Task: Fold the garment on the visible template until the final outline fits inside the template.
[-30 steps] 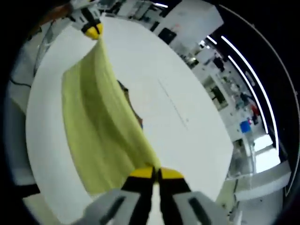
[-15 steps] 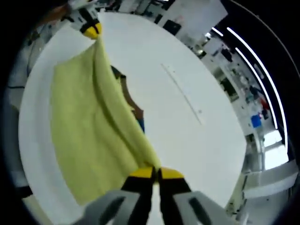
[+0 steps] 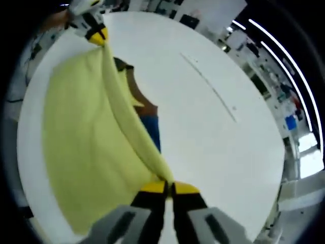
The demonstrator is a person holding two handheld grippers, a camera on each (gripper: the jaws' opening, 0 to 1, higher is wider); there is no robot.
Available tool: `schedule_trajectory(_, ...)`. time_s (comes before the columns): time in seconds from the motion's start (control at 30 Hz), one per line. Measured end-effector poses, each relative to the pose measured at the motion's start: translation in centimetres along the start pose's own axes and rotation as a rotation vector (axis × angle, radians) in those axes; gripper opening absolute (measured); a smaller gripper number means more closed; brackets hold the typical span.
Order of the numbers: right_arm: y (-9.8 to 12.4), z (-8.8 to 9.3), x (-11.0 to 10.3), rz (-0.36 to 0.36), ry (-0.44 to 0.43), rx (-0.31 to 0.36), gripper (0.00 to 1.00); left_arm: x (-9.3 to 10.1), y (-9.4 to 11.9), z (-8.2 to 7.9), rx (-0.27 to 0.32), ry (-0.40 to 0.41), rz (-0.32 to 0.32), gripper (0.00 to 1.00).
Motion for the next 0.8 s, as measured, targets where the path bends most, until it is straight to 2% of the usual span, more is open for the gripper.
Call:
schedule_trajectory(0.2, -0.6, 0.3, 0.0, -0.028, -0.037, 0.022, 0.0, 0.1, -0.8, 0.6, -0.005, -0.002, 0.002, 0.01)
schedule_trajectory(0.43, -0.6, 0.4, 0.1, -0.052, -0.067, 0.044, 0.0, 0.1, -1.2, 0.8, -0.02, -0.049, 0.003, 0.02)
schedule_trajectory(0.53, -0.5, 0.6, 0.3, -0.046, -0.087, 0.055, 0.04, 0.0, -1.3, 1.0, -0.02, -0.039, -0.002, 0.05)
schedule_trajectory(0.63, -0.1, 0.7, 0.4, -0.039, -0.082, 0.075, 0.08, 0.0, -1.0, 1.0, 0.004, 0.003, 0.008, 0.07)
schedule_trajectory(0.8, 0.7, 0.4, 0.6, -0.044, -0.108, 0.143, 0.15, 0.0, -0.2, 1.4, 0.035, 0.02, 0.02, 0.14)
Point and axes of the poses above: the point that each gripper's makers call its tool centre point, and the gripper's own axes: y roughly backward along the fingers, x roughly to its right, z roughly out of its underside, the point moved 5 cm from there along y, roughly backward along the fingers, and after that the axes turned 1 degree about -y, right-handed, at the moved point
